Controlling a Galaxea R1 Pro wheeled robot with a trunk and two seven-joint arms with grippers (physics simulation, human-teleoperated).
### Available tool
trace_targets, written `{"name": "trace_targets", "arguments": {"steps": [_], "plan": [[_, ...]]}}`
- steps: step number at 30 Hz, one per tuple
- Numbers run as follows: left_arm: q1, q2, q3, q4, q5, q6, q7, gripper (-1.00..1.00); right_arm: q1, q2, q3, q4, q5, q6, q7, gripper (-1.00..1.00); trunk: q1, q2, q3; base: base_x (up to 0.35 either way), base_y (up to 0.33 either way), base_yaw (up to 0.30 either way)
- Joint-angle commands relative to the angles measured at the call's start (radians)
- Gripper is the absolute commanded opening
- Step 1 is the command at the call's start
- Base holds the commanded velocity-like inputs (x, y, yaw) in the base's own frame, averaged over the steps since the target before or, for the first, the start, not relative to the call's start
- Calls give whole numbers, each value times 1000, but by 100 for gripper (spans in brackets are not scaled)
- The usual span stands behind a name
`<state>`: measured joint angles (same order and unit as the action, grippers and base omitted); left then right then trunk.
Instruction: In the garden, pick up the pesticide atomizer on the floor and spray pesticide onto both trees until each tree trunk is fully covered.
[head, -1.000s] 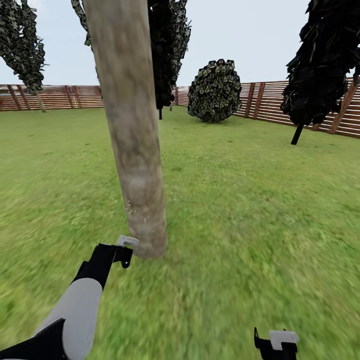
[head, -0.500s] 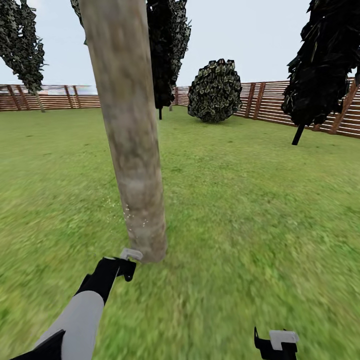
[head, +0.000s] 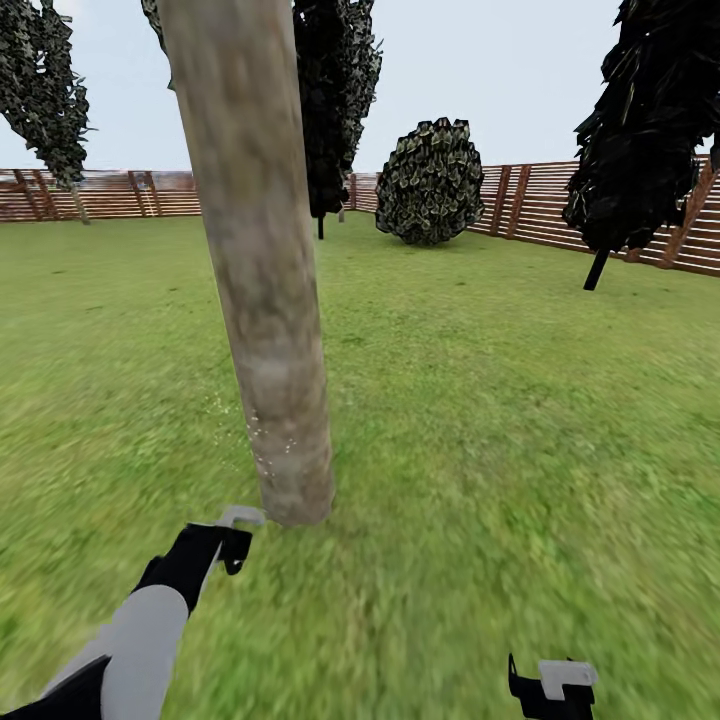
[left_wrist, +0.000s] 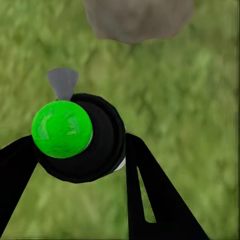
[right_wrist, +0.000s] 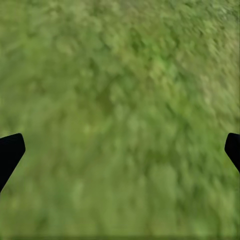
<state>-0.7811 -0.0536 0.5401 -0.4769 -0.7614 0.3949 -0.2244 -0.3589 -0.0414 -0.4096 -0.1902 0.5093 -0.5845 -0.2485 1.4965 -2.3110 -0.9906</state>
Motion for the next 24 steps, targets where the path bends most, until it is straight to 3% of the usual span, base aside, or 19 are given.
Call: {"name": "trace_targets", "arguments": {"steps": [1, 4, 8, 12, 24], "plan": [[-3, -22, 0, 6, -2, 0, 42, -100, 0, 0, 0, 0, 0, 0, 0, 100, 0, 0, 0, 0, 0, 0], [-7, -37, 0, 6, -2, 0, 84, -100, 0, 0, 0, 0, 0, 0, 0, 100, 0, 0, 0, 0, 0, 34], [-1, -29, 5, -16, 2, -7, 82, -100, 0, 1, 0, 0, 0, 0, 0, 100, 0, 0, 0, 7, -30, 200], [0, -43, 1, -16, 2, -8, 91, -100, 0, 0, 0, 0, 0, 0, 0, 100, 0, 0, 0, 47, -245, 20], [-1, -42, 6, -19, 3, -13, 92, -100, 0, 0, 0, 0, -1, 0, 0, 100, 0, 0, 0, 7, -272, 0]]}}
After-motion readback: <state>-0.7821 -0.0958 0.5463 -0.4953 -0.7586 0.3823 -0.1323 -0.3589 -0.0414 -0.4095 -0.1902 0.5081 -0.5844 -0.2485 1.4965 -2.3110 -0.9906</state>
